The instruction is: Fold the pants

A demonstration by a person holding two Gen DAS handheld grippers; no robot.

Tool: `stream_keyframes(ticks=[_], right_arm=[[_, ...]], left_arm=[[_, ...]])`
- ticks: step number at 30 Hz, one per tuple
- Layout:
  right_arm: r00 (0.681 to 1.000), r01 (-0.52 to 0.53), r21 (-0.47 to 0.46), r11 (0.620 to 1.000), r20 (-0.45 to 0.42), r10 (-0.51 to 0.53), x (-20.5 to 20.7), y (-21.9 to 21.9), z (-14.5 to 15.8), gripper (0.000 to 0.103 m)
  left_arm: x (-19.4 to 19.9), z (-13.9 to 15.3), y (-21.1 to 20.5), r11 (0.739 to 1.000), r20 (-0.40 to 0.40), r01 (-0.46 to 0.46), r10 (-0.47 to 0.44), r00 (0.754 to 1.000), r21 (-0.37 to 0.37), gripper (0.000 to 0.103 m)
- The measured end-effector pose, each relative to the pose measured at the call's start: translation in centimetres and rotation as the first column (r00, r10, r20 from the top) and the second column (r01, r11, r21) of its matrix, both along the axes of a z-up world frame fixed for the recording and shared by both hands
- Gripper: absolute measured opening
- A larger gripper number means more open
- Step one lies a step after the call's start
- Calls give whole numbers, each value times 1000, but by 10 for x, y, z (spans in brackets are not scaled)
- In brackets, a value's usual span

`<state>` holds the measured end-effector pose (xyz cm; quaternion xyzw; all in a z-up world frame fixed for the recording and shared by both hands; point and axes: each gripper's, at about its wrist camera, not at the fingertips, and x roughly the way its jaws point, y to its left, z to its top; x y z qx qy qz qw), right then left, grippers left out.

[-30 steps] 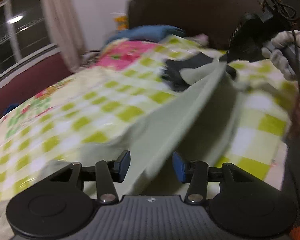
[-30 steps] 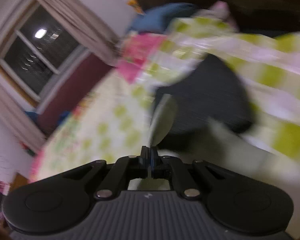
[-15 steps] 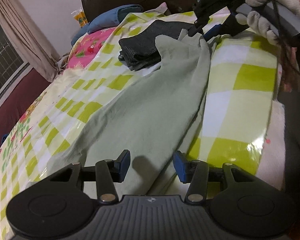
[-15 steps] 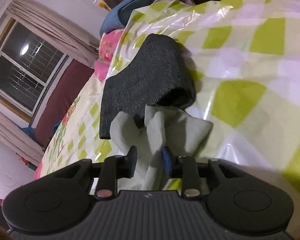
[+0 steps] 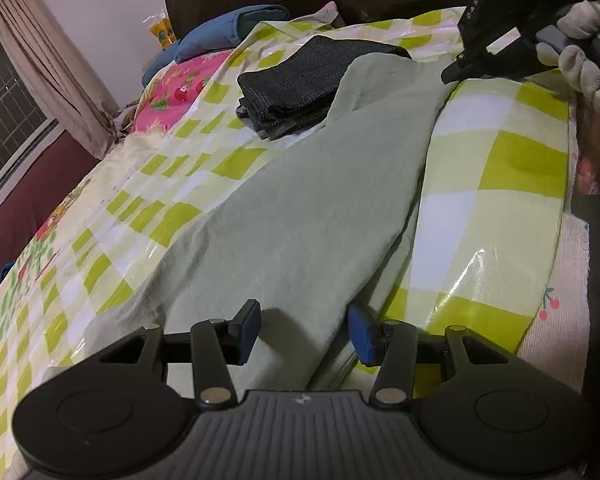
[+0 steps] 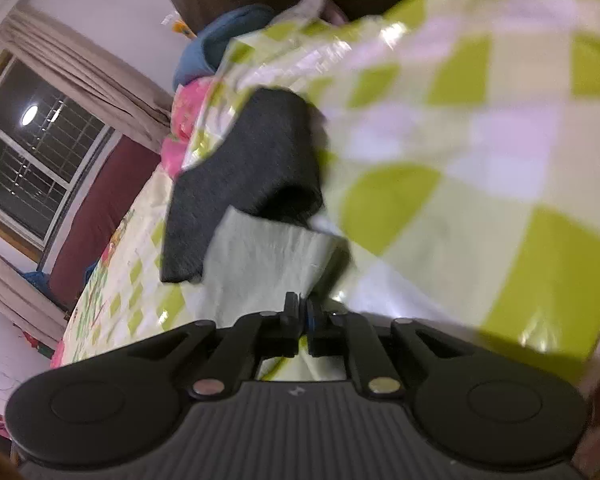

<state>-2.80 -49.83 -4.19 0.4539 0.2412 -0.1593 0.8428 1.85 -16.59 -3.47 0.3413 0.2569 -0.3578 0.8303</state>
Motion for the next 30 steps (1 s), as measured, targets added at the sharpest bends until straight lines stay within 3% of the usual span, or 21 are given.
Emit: stream_keyframes(ticks=[5,10,12,14,18,20,22,23,26,27,29,30], right_arm=[[1000,8,7,1000,16,-8,-2,-1,10,22],[999,23,-6,1000,-25,-24,14,-6,2,29],[1000,18,41,999,-24,-17,22,-7,-6,40],[1000,7,30,1000,-15,-7,27,-3,-4,45],[997,-39,7,999,68,38,16,5,9,44],[996,-78,-30,997,52,80,23,7,6,44],[995,-99,-6,995,10,99,38,7,-3,45],[995,-96,-4,995,29,96,40,9,-2,44],[983,-112,-13,994,145,113,36,12,10,31],[981,-119,-42,992,153,124,35,13,12,31],[985,-134,-29,991,102,136,45,9,1,31],[988,-136,5,991,74,135,53,6,-7,17]], left_arm=[[0,0,0,1000,0,-3,3,1000,-3,63],[0,-1,2,1000,-3,-9,9,1000,-15,63],[0,-1,2,1000,-3,-8,8,1000,-16,63],[0,-1,3,1000,-4,-9,9,1000,-20,63],[0,0,6,1000,9,-7,7,1000,-24,63],[1,0,6,1000,5,-2,2,1000,-30,63],[1,0,5,1000,10,-1,2,1000,-27,63],[1,1,5,1000,13,-6,6,1000,-24,63],[1,3,6,1000,14,-8,9,1000,-19,63],[2,3,5,1000,15,-6,6,1000,-15,63],[3,2,3,1000,20,0,0,1000,-4,63],[3,2,1,1000,23,1,-1,1000,1,63]])
